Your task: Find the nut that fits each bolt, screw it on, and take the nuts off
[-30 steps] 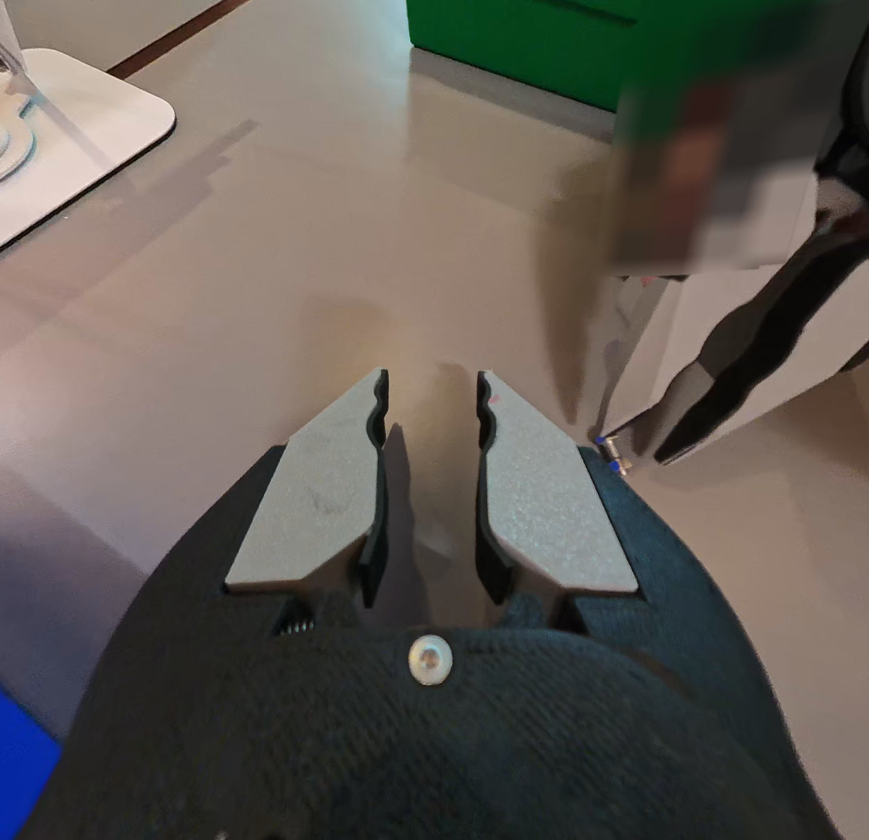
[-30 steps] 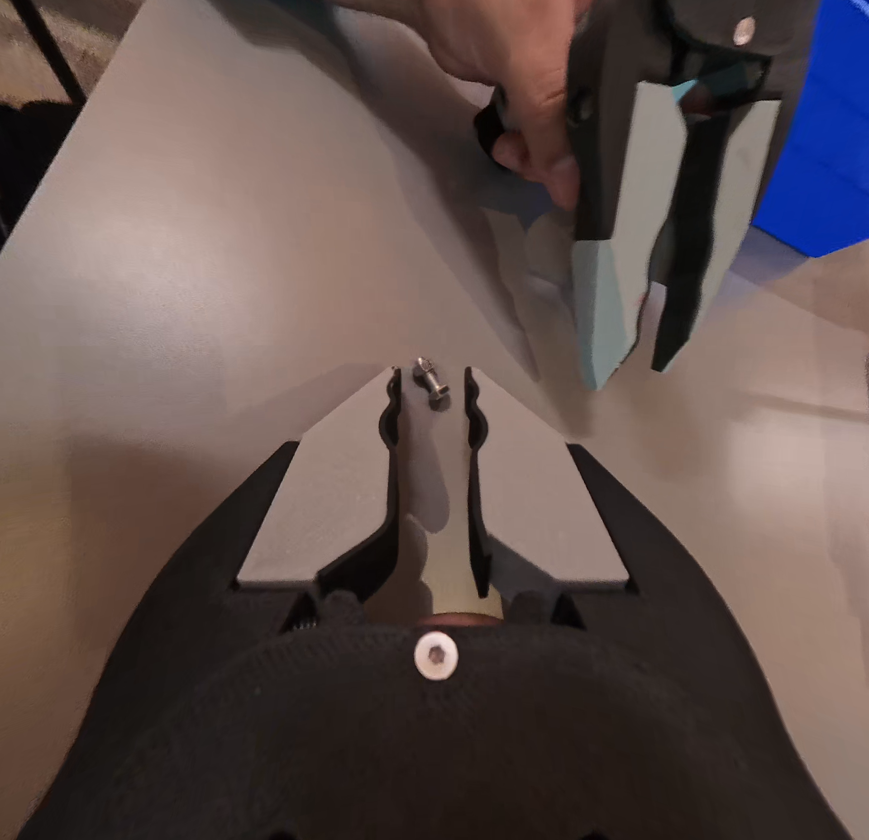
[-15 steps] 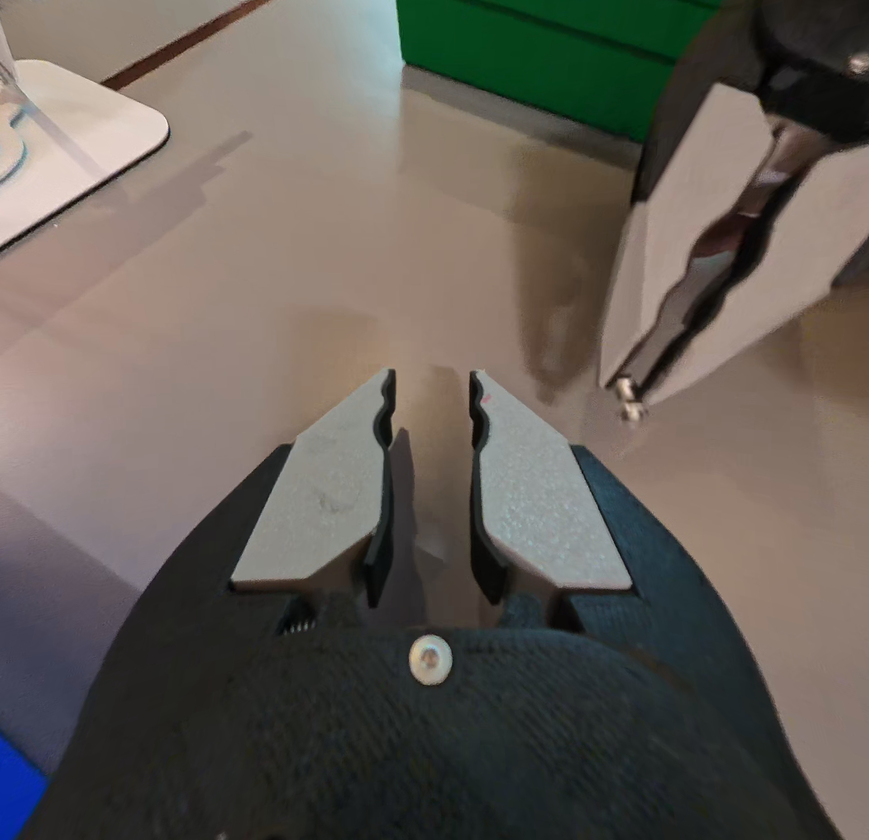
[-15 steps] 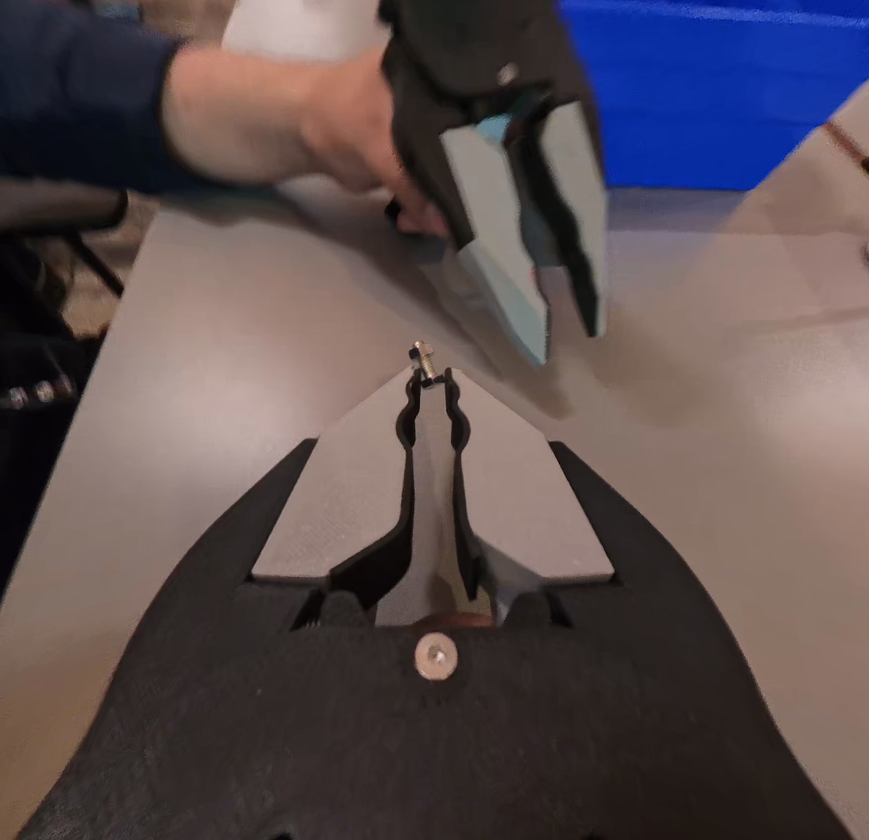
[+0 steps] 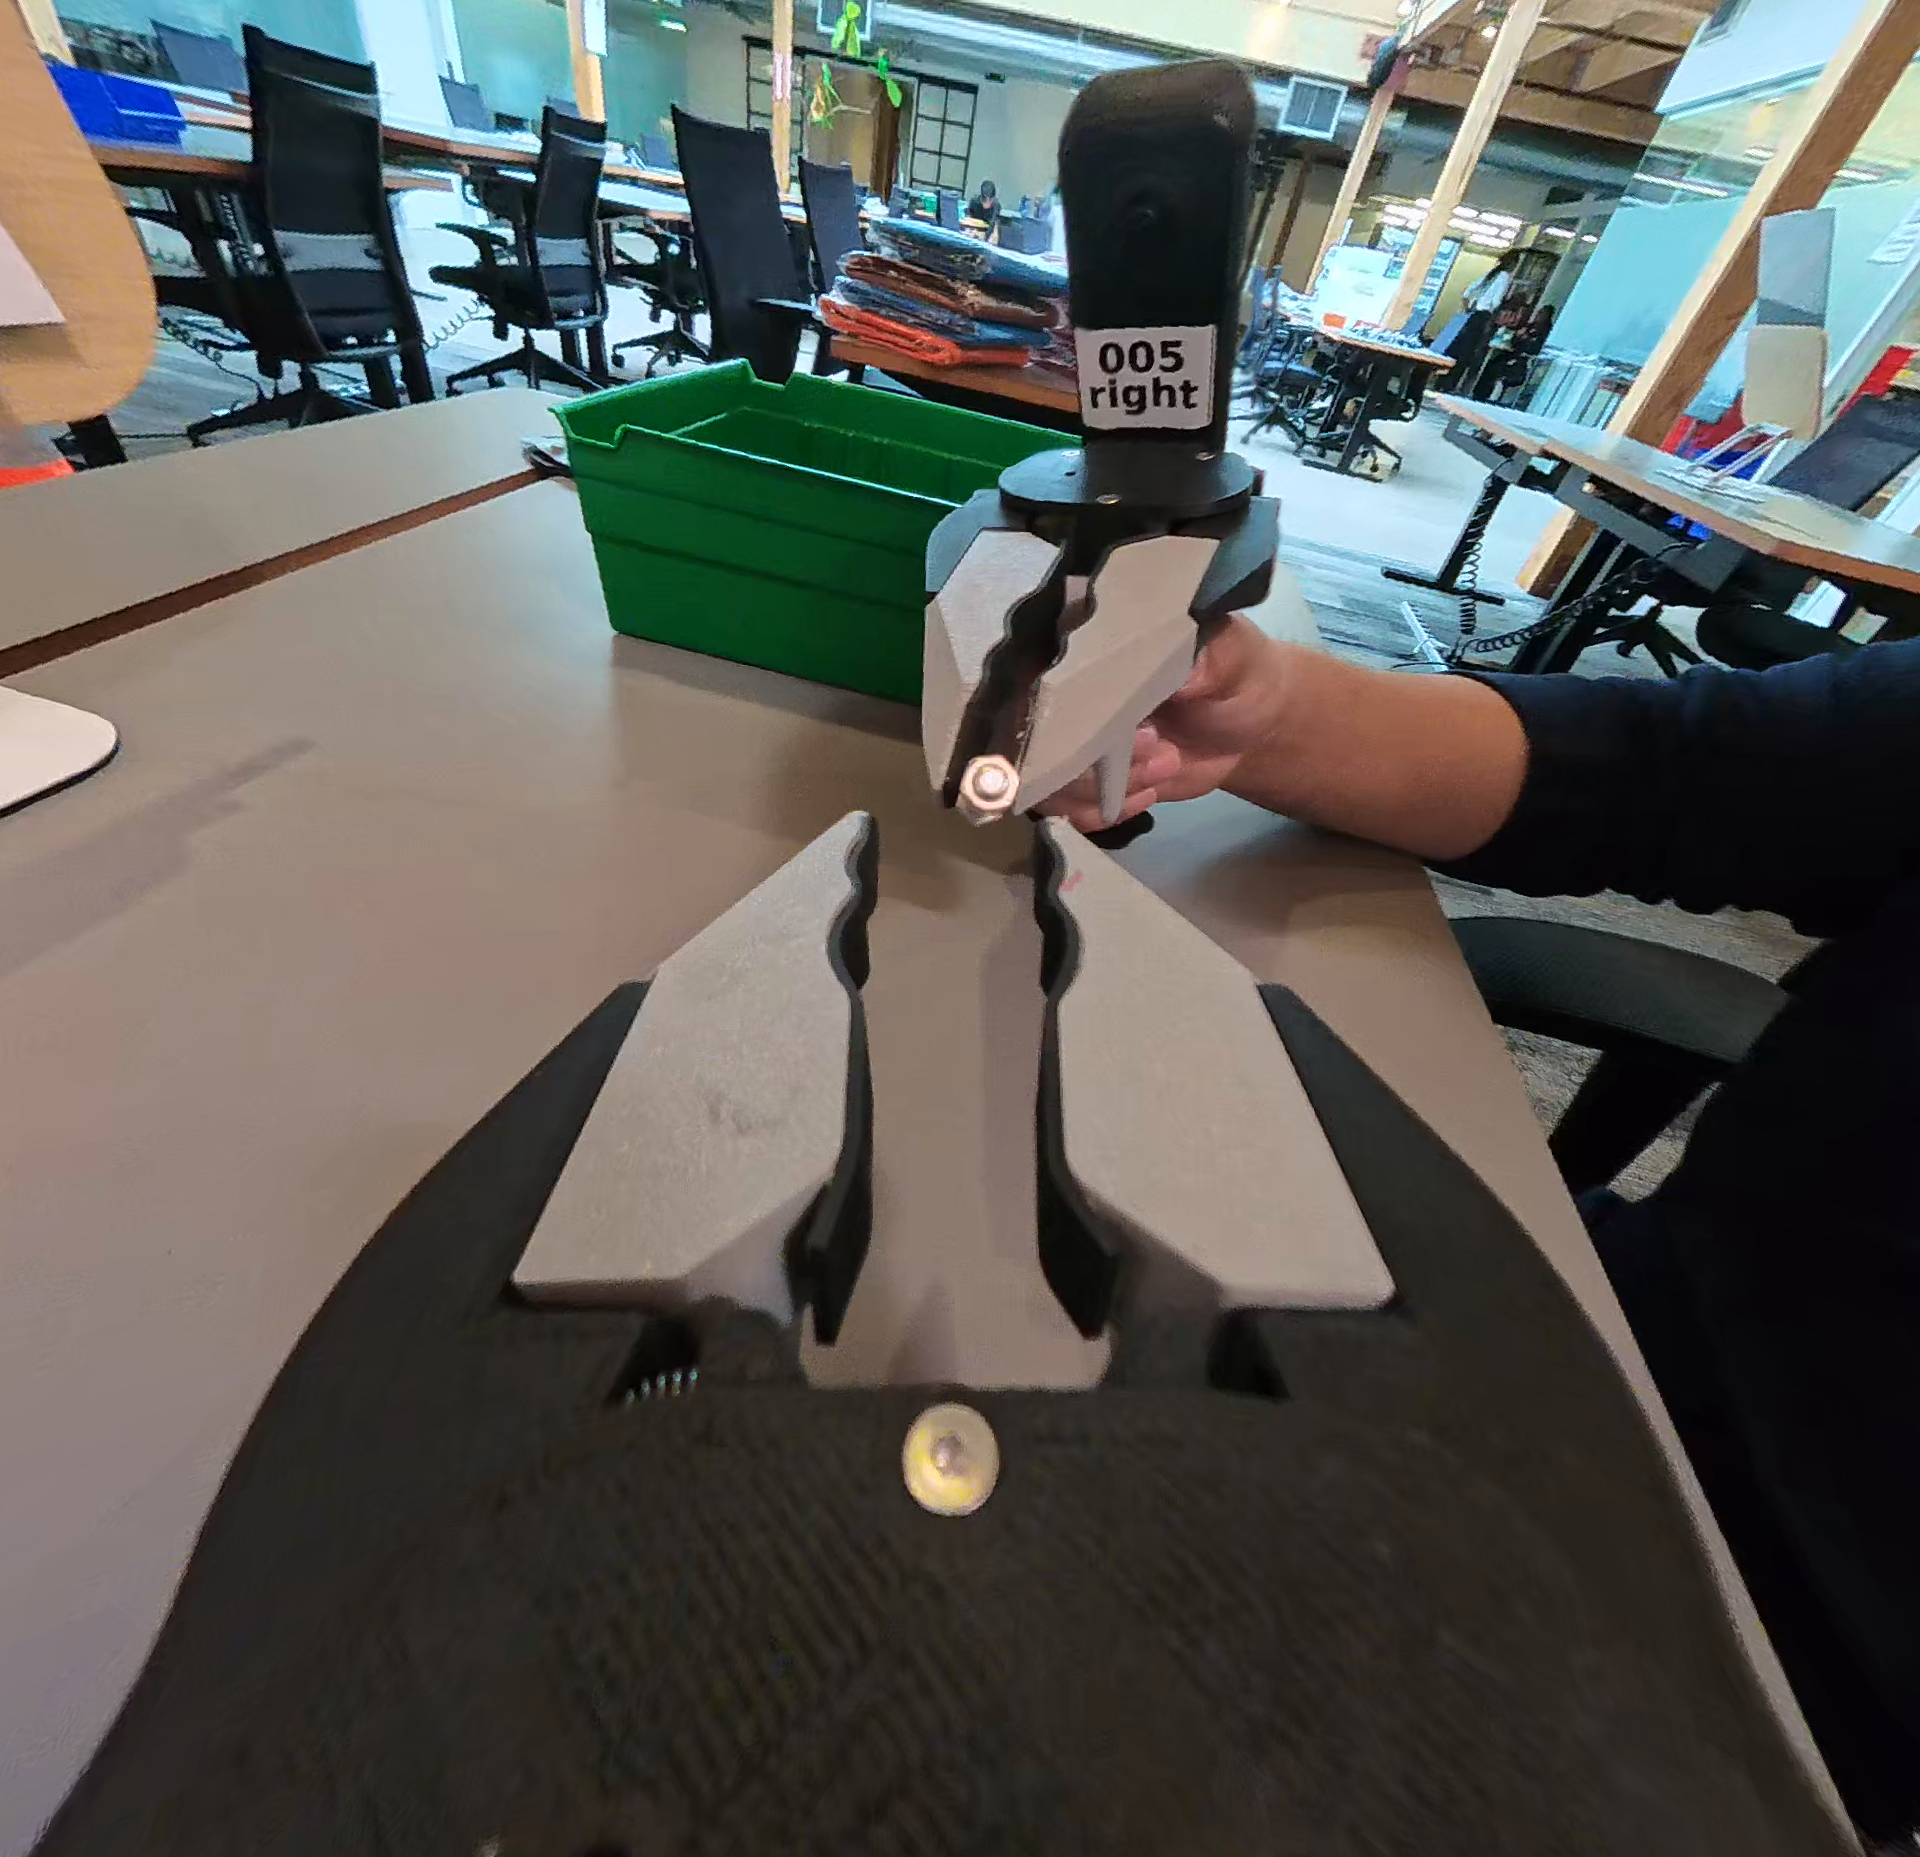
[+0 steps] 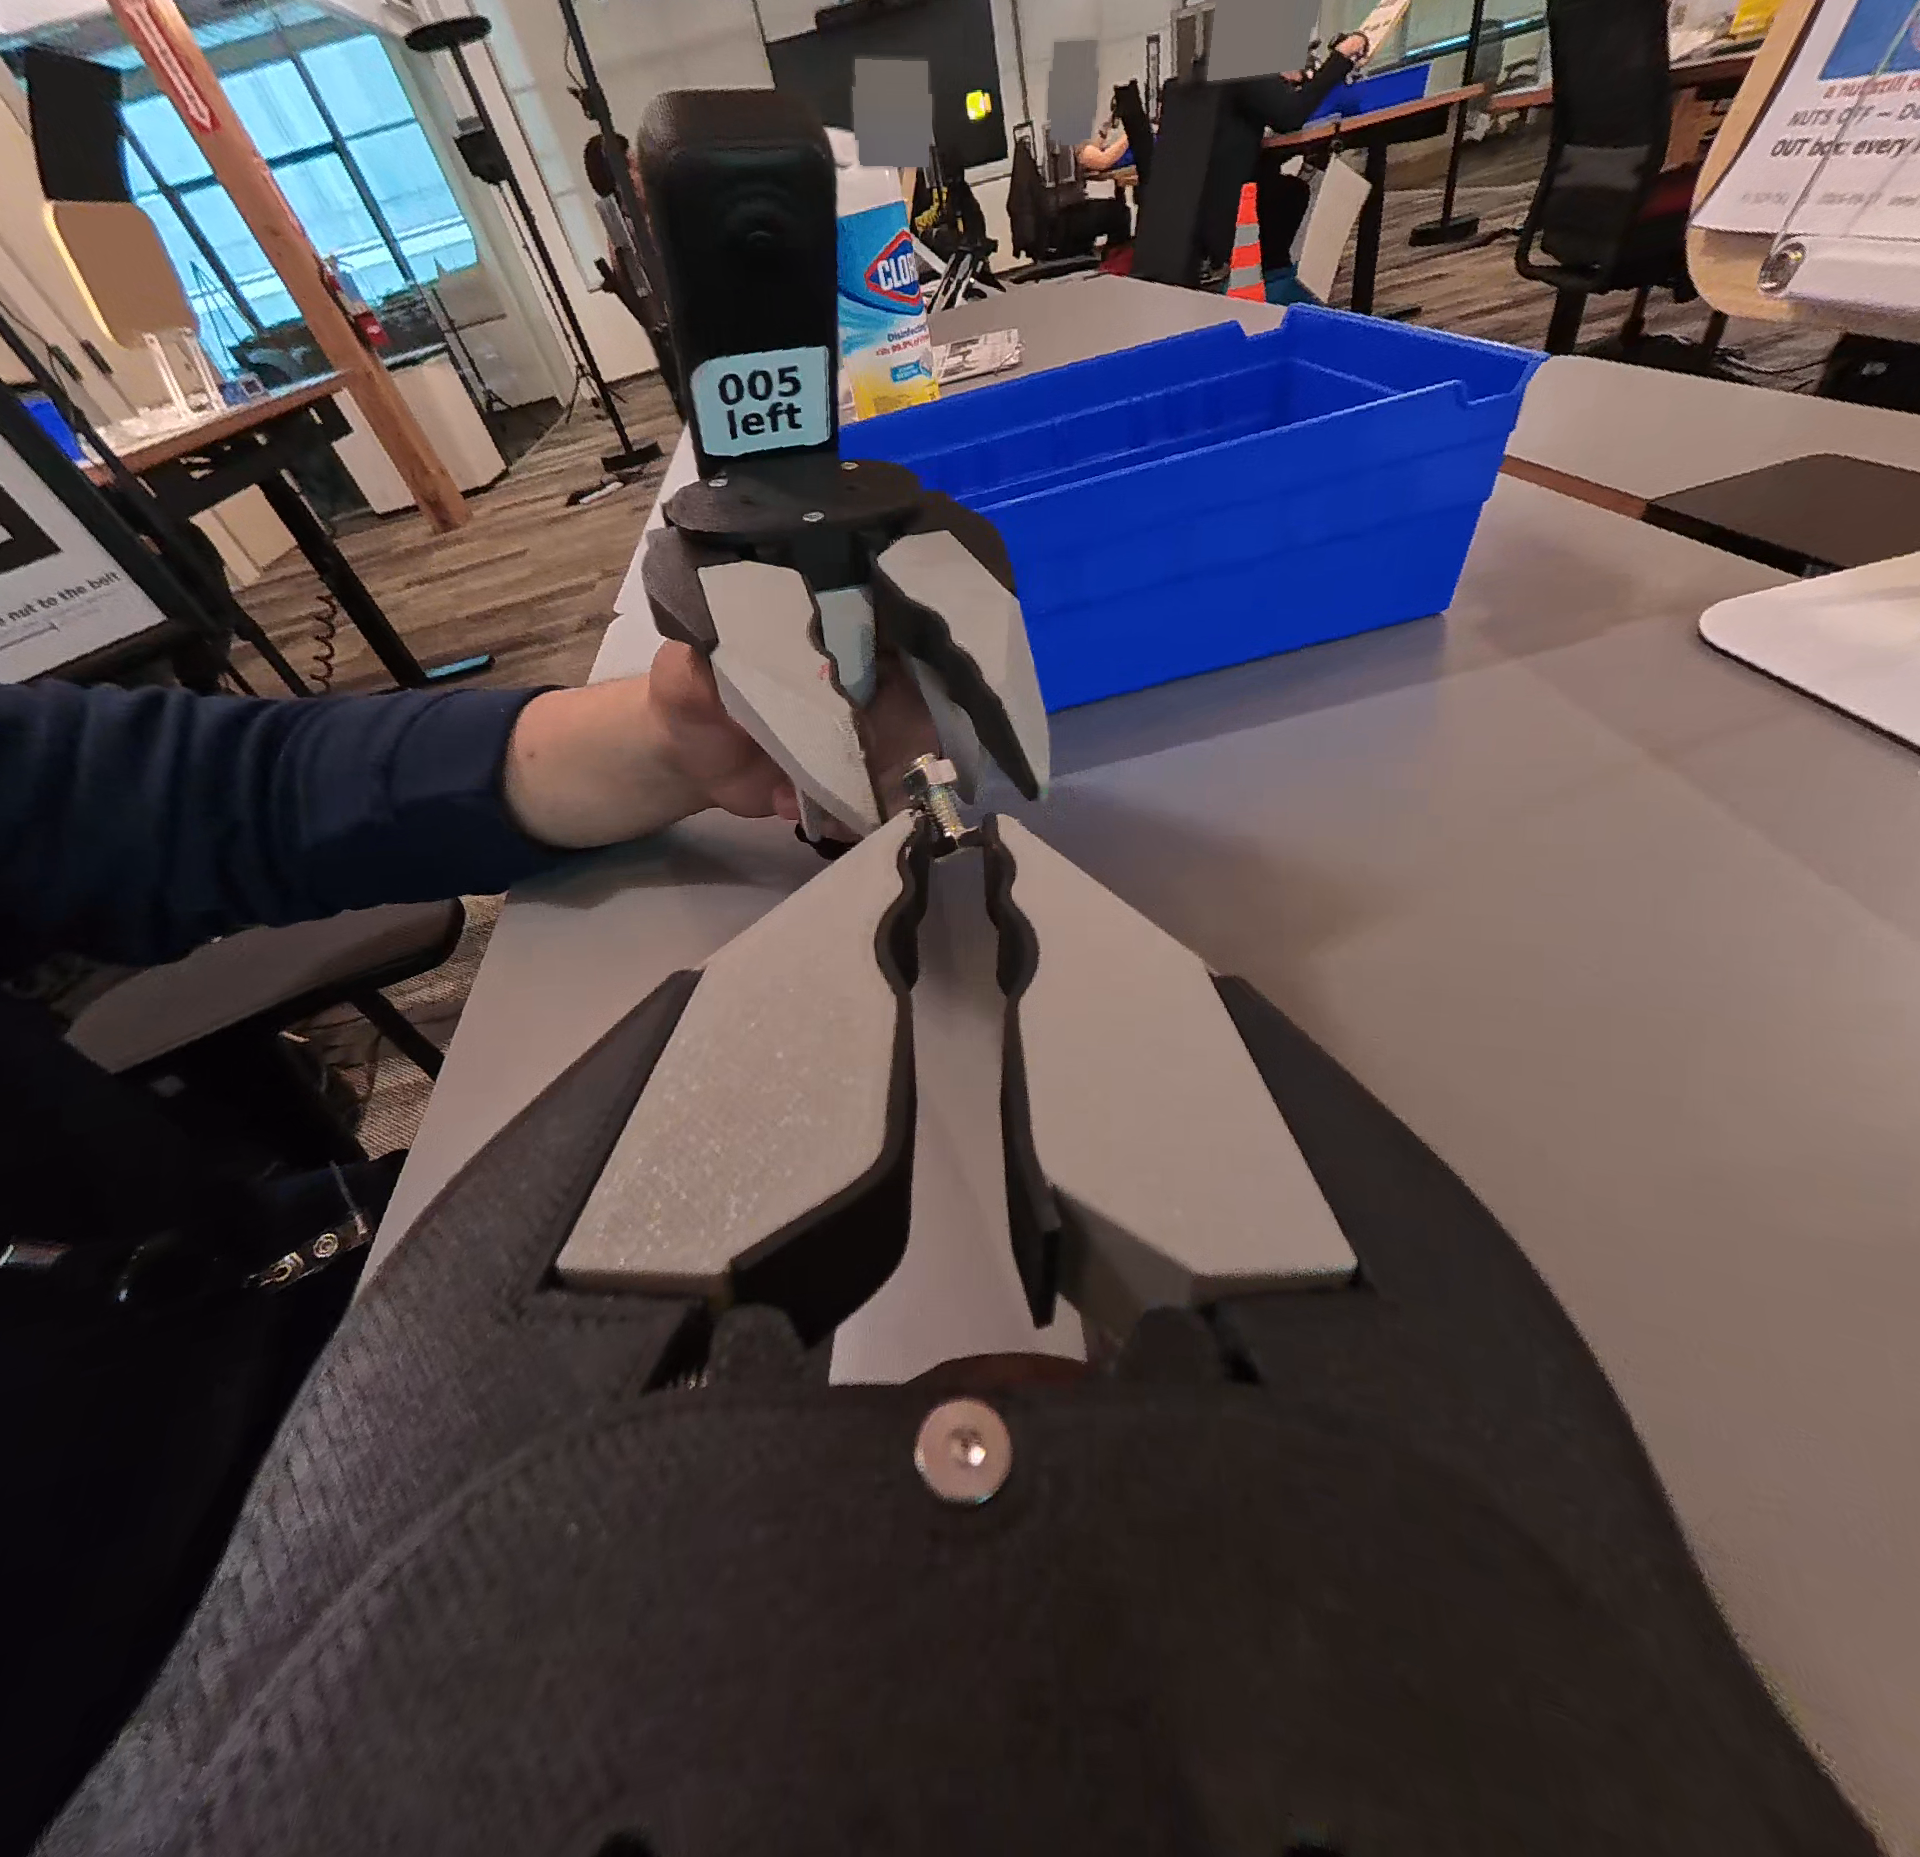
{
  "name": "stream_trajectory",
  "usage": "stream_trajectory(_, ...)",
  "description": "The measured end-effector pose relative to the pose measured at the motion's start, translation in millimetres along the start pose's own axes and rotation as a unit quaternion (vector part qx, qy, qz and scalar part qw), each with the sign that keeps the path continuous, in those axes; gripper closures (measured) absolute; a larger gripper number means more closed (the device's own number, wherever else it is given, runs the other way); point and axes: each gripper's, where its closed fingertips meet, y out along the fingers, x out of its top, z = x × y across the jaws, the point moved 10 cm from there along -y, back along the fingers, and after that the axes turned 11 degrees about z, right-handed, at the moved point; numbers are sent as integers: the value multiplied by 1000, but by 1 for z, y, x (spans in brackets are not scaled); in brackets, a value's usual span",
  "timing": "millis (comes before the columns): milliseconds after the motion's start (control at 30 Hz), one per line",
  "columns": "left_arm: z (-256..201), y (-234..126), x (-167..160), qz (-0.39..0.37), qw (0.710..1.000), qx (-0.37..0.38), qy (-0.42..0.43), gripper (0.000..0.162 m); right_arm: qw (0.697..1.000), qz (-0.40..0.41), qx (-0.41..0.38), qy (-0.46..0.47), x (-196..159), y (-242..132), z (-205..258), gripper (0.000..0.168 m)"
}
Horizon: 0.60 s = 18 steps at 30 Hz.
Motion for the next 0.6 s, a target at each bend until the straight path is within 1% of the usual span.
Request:
stream_trajectory(100, 0, 0, 0, -1, 1000, 0, -1, 135, 1000, -2, 8, 6, 0, 1, 0, 161)
stream_trajectory(200, -2, 1, 0, -4, 1000, -2, 6, 141, 1000, 3, 12, 7, -1, 5, 1, 161)
stream_trajectory(267, -5, 1, 1, -2, 1000, -7, 18, 153, 1000, 2, 7, 9, -2, 6, 1, 161)
stream_trajectory(433, -10, 0, 4, -7, 999, 3, 38, 153, 999, -13, 33, 23, -2, 4, 1, 161)
stream_trajectory(600, -9, 1, 3, -13, 999, -25, 20, 154, 999, -11, 50, 19, -2, 2, 1, 161)
